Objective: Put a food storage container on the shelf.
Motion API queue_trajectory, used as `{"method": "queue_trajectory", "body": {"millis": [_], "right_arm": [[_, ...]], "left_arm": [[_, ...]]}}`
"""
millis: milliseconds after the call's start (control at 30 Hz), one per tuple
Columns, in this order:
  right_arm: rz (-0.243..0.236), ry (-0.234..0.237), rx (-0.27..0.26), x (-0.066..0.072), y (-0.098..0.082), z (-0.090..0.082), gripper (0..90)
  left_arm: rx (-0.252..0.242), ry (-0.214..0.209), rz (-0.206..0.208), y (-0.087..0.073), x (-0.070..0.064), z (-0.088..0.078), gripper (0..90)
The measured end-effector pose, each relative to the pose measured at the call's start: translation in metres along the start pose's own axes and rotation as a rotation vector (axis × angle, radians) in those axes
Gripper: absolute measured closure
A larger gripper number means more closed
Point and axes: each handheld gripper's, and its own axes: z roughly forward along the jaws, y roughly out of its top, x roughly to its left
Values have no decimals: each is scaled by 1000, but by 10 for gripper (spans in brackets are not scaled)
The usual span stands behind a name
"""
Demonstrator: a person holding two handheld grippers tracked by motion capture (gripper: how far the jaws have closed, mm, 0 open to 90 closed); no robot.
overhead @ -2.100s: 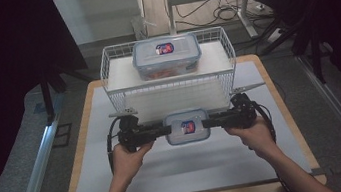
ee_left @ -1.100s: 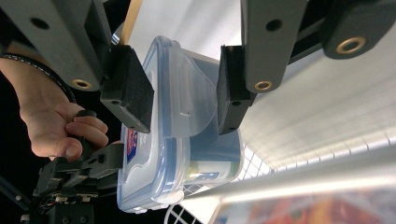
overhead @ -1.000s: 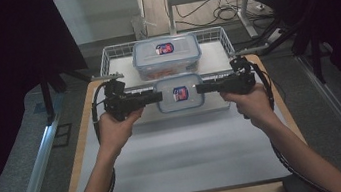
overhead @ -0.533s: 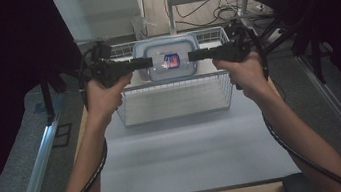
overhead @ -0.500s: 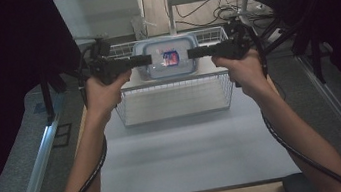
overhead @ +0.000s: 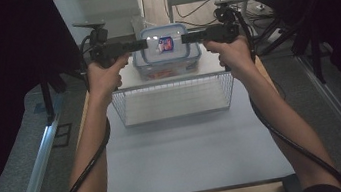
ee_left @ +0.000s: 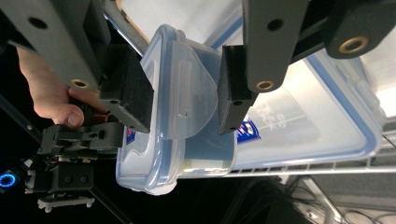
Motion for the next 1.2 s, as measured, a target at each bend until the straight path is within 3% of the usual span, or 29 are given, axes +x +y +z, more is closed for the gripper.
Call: {"method": "queue_trajectory", "body": {"millis": [67, 200, 267, 367, 567, 700, 800, 967, 1200], "right_arm": [[0, -7, -10, -1, 1, 2, 552], [-31, -72, -10, 0, 3, 8, 497], [-37, -99, -14, 0, 4, 10, 491], [-30, -86, -25, -5, 5, 9, 505], [-66, -119, -43, -4, 5, 11, 447], [-173, -167, -52, 2, 1, 4, 380], [-244, -165, -76, 6, -8, -6, 304], [-340, -191, -62, 11, -34, -21, 206], [-452, -250, -41, 13, -78, -38, 133]], "left_arm": [[2, 49, 20, 1, -2, 3, 547], [21, 111, 15, 3, -4, 12, 476], [12, 103, -1, 3, -1, 12, 455], [5, 95, -12, 3, 1, 13, 454], [-14, 118, 16, 3, -4, 15, 356], [-41, 163, 107, -2, -12, 9, 268], [-63, 168, 180, -10, -19, 2, 201], [-60, 234, 339, -34, -34, -9, 90], [-33, 239, 433, -79, -44, -19, 47]]}}
